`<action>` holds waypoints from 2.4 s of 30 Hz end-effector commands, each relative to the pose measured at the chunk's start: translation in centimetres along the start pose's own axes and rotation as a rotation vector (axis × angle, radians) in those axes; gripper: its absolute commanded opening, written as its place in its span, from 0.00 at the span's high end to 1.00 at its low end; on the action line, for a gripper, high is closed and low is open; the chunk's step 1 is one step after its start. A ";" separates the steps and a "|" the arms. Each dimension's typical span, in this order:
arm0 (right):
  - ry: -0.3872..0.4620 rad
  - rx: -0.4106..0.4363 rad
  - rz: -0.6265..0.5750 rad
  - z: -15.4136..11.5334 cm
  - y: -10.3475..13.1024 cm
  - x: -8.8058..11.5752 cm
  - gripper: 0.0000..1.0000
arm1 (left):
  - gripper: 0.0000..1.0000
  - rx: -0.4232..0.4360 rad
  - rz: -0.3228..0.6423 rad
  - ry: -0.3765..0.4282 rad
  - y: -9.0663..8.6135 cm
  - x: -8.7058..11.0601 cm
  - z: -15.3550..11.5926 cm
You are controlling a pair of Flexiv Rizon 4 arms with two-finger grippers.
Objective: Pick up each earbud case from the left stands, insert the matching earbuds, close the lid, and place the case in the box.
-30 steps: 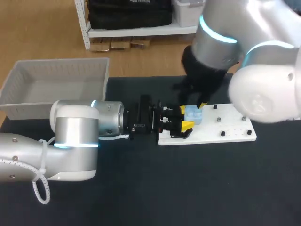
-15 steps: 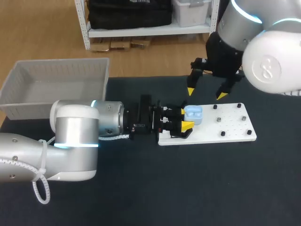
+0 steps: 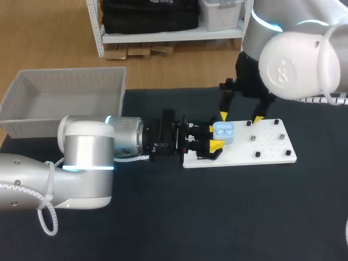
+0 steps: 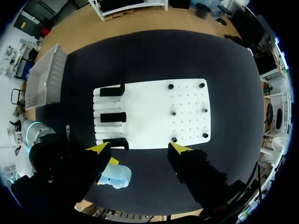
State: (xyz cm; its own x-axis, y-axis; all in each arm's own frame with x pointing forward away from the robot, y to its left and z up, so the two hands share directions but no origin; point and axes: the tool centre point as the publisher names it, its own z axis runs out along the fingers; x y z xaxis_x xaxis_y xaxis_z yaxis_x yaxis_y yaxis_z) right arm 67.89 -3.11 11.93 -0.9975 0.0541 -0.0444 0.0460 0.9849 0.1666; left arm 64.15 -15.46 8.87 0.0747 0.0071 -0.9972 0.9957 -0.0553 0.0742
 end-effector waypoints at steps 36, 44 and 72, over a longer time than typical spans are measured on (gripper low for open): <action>-0.105 -0.301 0.016 -5.7 -2.2 2.6 0.00 | 1.00 -0.098 0.107 0.098 2.1 -9.6 -9.1; -0.105 -0.301 0.016 -5.7 -2.2 2.6 0.00 | 1.00 -0.244 0.122 0.188 4.6 -14.0 -15.8; -0.105 -0.301 0.016 -5.7 -2.2 2.6 0.00 | 1.00 -0.757 -0.313 0.238 13.7 -4.1 -32.4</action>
State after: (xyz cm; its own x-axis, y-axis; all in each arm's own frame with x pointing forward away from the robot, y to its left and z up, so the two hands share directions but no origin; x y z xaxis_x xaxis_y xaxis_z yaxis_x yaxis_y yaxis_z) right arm 64.98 -6.08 17.05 -0.9853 0.1022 -0.1369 0.0301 0.8927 0.4497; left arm 77.52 16.95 15.47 -0.2821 0.1295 -0.9506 0.7555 0.6407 -0.1369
